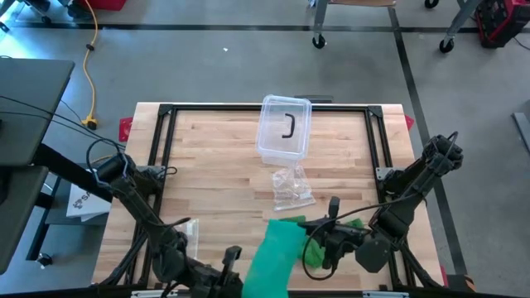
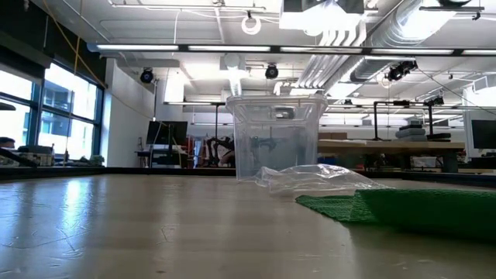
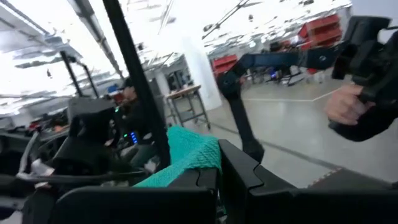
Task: Roll bandage
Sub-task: Roll the blue bandage
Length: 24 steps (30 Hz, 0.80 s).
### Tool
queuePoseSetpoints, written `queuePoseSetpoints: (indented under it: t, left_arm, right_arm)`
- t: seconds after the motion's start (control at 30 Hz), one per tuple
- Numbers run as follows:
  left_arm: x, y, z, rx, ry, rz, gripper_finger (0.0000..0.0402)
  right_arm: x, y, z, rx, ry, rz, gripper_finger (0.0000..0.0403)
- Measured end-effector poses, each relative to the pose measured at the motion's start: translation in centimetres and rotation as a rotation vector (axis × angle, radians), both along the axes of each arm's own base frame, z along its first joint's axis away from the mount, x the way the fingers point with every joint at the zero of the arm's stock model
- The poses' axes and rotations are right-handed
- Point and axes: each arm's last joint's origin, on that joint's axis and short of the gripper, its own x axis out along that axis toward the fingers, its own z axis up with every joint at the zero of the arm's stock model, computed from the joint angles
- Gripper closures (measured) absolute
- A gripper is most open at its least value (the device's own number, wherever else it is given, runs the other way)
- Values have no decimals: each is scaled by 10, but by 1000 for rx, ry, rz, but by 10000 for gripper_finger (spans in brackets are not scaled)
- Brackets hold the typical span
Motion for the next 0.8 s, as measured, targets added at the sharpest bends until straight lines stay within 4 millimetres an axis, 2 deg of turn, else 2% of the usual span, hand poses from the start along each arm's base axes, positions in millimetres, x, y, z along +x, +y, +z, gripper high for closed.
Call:
queuePoseSetpoints:
  t: [0.17, 0.33, 0.53, 0.8]
  left_arm:
    - [5, 2, -3, -3, 25, -62, 401]
    - [14, 7, -22, -47, 231, -98, 401]
    - [31, 17, -50, -91, 431, -36, 401]
    - [52, 35, -76, -62, 545, 122, 401]
  right_arm:
    - [1, -1, 0, -19, 5, 4, 399]
    - [0, 0, 4, -66, -17, -2, 399]
    - [-8, -3, 25, -90, -89, 6, 399]
    - [-34, -5, 53, -32, -167, 77, 399]
